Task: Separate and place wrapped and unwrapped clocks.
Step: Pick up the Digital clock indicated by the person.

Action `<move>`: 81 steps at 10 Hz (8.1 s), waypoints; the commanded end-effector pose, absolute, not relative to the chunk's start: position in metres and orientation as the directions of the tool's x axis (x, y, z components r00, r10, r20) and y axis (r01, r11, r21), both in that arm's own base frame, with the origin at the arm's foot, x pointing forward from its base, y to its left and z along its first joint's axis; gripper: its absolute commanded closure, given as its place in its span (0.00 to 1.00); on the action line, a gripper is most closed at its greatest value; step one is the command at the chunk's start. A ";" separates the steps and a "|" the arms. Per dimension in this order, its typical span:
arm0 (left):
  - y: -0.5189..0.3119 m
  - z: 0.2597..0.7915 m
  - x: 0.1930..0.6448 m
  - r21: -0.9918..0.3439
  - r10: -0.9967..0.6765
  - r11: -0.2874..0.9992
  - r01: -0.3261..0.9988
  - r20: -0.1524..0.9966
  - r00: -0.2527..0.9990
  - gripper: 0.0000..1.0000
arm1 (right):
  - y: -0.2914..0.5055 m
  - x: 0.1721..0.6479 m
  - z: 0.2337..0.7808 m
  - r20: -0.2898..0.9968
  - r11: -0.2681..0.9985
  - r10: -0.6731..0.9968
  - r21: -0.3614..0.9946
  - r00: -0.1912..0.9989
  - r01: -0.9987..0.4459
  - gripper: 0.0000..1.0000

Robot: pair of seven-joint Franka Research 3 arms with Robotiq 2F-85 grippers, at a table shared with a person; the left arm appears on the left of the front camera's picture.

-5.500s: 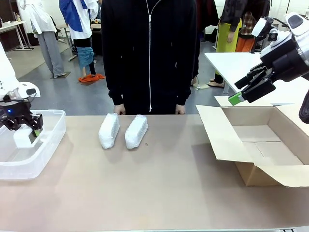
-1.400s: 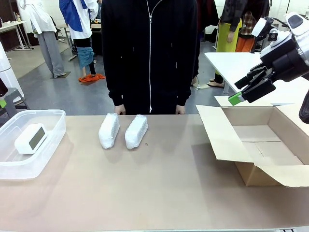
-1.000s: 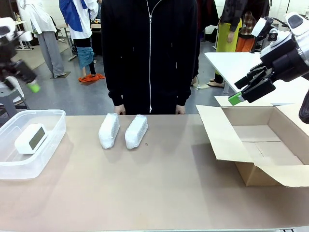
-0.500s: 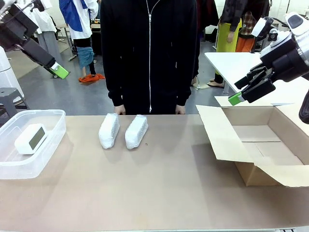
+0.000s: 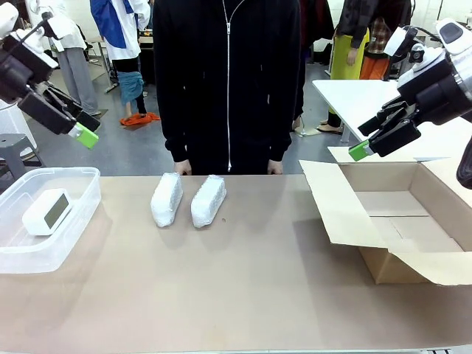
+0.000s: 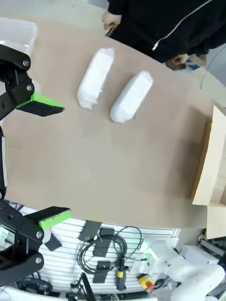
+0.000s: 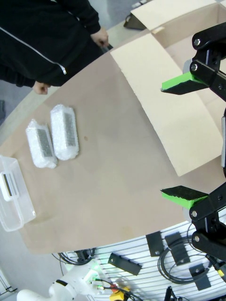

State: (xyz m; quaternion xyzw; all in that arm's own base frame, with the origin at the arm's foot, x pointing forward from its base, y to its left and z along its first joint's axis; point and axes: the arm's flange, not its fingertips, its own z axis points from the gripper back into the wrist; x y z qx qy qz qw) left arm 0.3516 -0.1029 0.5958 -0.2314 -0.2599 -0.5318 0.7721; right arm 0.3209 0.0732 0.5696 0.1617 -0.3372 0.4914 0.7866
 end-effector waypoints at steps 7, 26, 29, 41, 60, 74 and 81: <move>-0.103 0.592 0.349 -0.040 -0.706 0.328 0.944 0.654 0.273 0.00 | 0.073 0.321 0.567 0.703 0.448 0.655 -0.065 0.277 -0.892 0.00; -0.103 0.592 0.349 -0.040 -0.706 0.328 0.944 0.654 0.273 0.00 | 0.073 0.321 0.567 0.703 0.448 0.655 -0.065 0.277 -0.892 0.00; -0.103 0.592 0.349 -0.040 -0.706 0.328 0.944 0.654 0.273 0.00 | 0.073 0.321 0.567 0.703 0.448 0.655 -0.065 0.277 -0.892 0.00; -0.103 0.592 0.349 -0.040 -0.706 0.328 0.944 0.654 0.273 0.00 | 0.366 0.456 0.526 0.333 -0.366 0.824 -0.306 -0.459 -0.879 0.00; -0.103 0.592 0.349 -0.040 -0.706 0.328 0.944 0.654 0.273 0.00 | 0.461 0.561 0.396 -0.055 -0.885 0.465 -0.065 -0.884 -0.461 0.00; -0.103 0.592 0.349 -0.040 -0.706 0.328 0.944 0.654 0.273 0.00 | 0.450 0.570 0.347 -0.070 -0.886 0.462 -0.064 -0.884 -0.459 0.28; -0.103 0.592 0.349 -0.040 -0.706 0.328 0.944 0.654 0.273 0.00 | 0.445 0.572 0.352 -0.032 -0.886 0.462 -0.072 -0.887 -0.458 0.74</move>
